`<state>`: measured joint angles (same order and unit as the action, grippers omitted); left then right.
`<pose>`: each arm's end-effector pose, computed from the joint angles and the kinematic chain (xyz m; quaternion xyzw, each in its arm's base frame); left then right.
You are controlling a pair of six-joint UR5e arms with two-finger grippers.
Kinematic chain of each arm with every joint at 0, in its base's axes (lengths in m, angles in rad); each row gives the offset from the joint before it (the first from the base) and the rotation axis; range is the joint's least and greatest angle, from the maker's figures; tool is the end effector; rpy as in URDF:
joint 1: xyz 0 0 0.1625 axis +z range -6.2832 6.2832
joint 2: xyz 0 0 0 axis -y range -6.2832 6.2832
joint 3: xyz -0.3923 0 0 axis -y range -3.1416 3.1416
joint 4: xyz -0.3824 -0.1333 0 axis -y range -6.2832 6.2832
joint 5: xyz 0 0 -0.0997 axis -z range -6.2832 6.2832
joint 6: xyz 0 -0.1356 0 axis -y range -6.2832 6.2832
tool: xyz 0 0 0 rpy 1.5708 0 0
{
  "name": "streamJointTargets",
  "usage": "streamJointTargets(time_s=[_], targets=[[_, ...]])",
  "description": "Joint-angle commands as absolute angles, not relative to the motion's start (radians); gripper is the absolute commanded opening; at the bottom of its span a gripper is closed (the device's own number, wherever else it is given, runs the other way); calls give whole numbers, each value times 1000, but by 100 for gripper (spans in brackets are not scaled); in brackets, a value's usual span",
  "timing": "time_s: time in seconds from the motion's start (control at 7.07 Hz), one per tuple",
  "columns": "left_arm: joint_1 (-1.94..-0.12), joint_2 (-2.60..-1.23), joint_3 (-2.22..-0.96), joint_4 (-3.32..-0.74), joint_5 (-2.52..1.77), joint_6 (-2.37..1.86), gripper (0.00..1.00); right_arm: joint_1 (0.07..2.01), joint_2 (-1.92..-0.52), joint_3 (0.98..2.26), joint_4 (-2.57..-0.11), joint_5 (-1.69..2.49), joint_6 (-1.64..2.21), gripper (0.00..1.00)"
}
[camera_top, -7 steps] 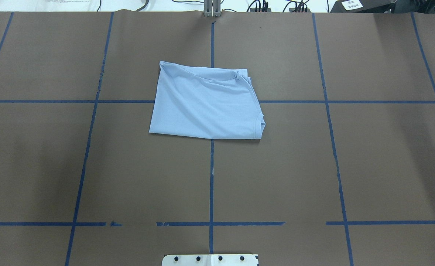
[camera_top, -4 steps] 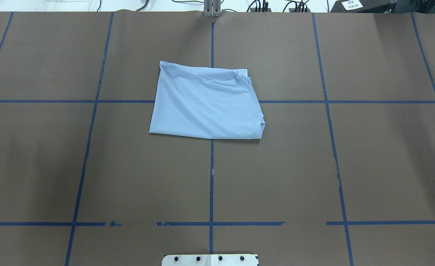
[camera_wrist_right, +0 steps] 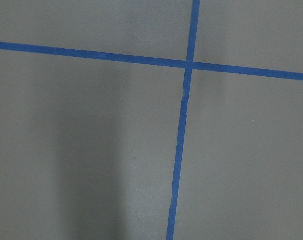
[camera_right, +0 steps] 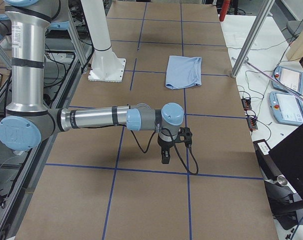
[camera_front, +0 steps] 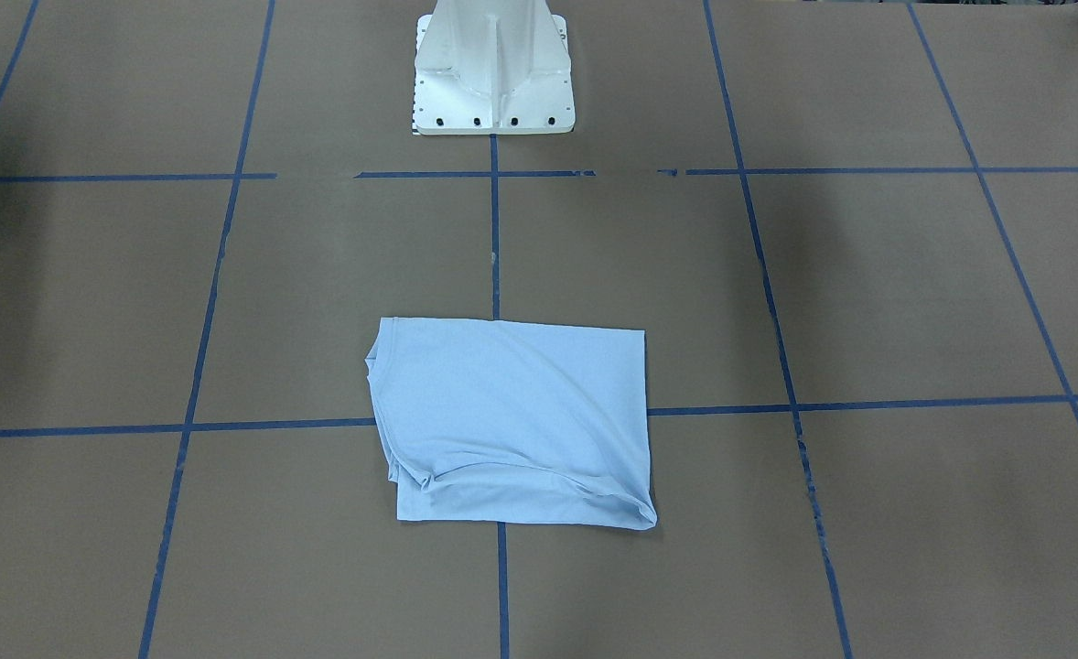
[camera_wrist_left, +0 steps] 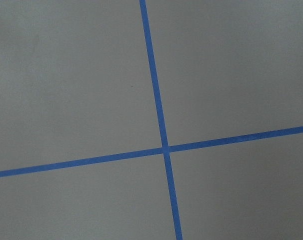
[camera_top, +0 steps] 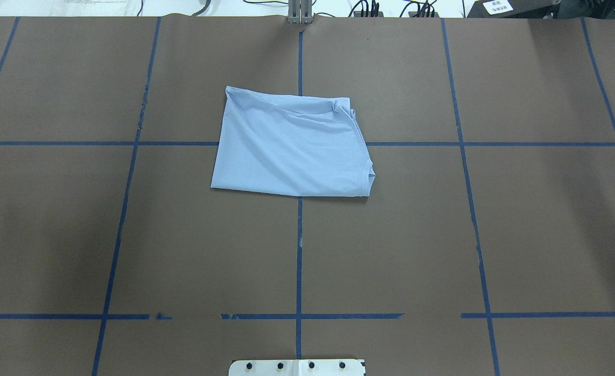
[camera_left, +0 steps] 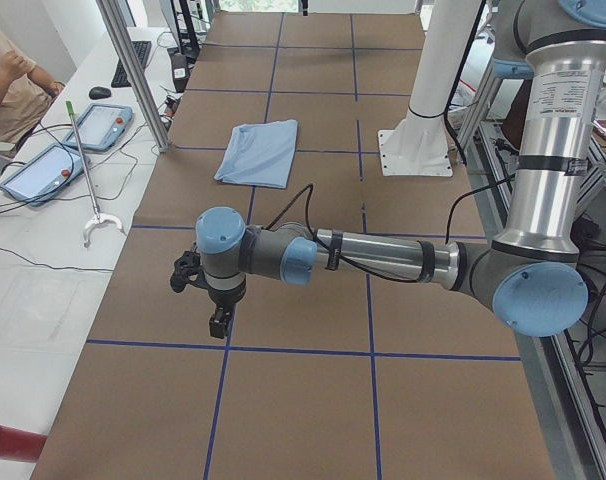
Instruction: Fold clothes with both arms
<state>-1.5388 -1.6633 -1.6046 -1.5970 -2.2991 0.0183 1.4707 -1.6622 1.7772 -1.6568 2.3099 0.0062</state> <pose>-0.0261 -0.5306 0.5898 0.0688 0.3556 0.0506 0.9307 -0.0029 -0.4486 0.6066 -0.0057 -0.3614 -0.0490 0.9311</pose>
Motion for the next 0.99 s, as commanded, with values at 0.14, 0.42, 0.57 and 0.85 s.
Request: streamJointTargets(time_s=[0.14,0.42,0.57,0.85], targets=[[-1534,-1654,-1667,-1471,-2290,94,100,1463,-1660,1778,-1655,2315,60,100],[-1534,-1655,-1664,-1466,-2304,144,100,1462,-1654,1781,-1641,2313,61,100],[-1534,-1654,-1655,-1479,-2303,146,100,1462,-1654,1782,-1634,2313,61,100],[-1532,-1658,-1663,-1517,-2303,147,100,1457,-1652,1781,-1634,2313,60,100]])
